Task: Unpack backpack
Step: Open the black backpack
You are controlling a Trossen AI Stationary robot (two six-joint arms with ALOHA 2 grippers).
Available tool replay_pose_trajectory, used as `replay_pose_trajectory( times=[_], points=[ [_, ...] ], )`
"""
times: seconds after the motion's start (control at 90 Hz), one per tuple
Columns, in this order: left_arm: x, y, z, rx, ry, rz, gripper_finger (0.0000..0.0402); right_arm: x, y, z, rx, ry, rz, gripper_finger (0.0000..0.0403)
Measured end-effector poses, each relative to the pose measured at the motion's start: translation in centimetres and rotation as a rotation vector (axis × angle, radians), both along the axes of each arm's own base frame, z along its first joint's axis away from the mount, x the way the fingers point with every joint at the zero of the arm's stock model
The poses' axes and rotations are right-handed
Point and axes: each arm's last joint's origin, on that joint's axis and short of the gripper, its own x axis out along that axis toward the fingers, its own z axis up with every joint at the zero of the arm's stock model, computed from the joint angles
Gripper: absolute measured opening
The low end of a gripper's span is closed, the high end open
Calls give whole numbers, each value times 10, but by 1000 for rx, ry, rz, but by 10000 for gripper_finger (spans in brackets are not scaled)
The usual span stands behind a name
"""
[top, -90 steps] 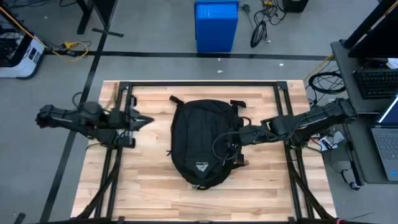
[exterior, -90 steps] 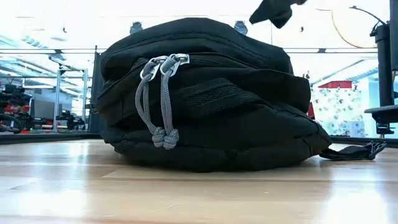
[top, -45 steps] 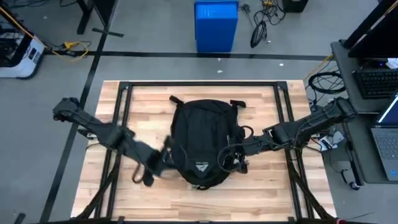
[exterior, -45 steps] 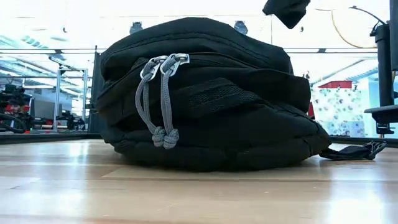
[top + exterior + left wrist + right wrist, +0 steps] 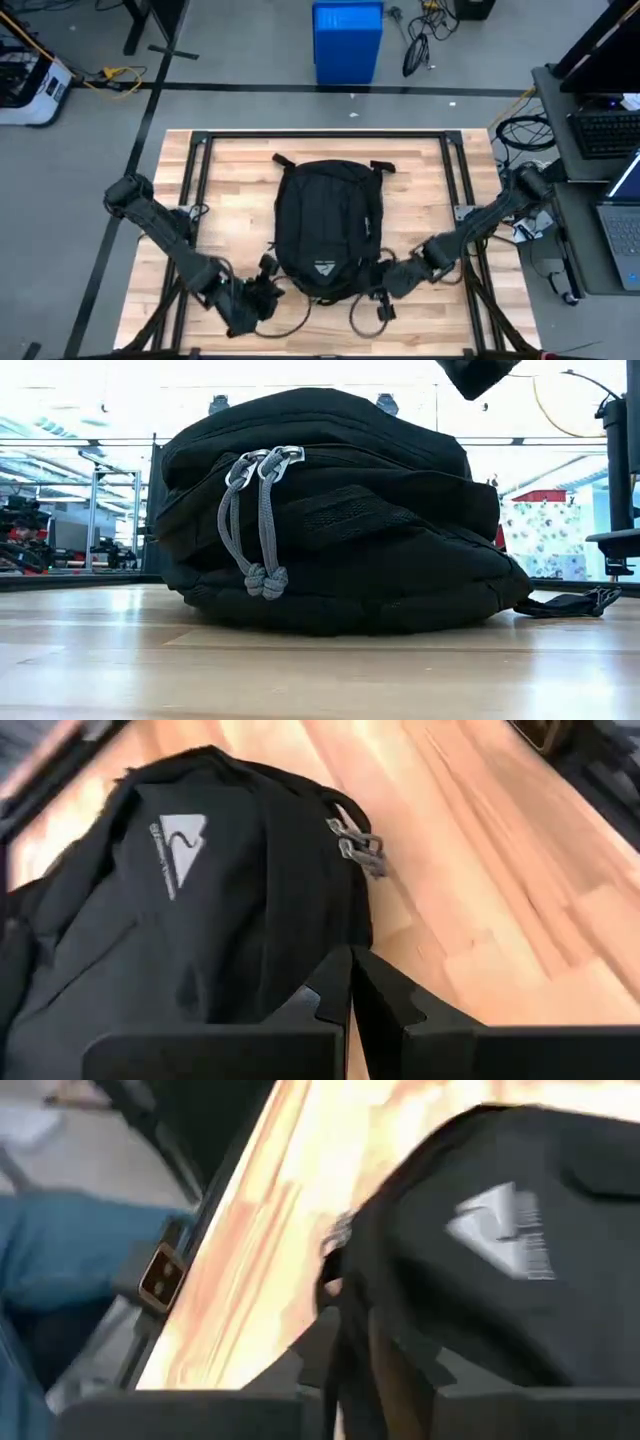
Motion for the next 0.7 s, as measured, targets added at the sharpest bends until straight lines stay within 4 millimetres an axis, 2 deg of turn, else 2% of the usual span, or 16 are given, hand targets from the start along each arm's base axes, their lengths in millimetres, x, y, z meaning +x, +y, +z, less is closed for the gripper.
replay_pose_trajectory(
  times=[0.211,0.333,0.4,0.5,0.622,0.7],
  points=[
    [-11,-14,3,-21,-94,53,0,21,36,-7,-95,-27,63,121],
    [-14,-21,6,-52,-134,40,0,32,65,-24,-199,-25,170,159],
    [-12,-23,7,-74,-152,41,0,39,78,-36,-303,-33,200,181],
    [-12,-25,9,-97,-171,39,0,50,92,-42,-480,-69,185,209],
    [-12,-27,9,-105,-178,36,0,63,99,-51,-722,-67,109,237],
    [-12,-27,10,-109,-180,36,0,68,102,-58,-816,-51,104,248]
  ],
)
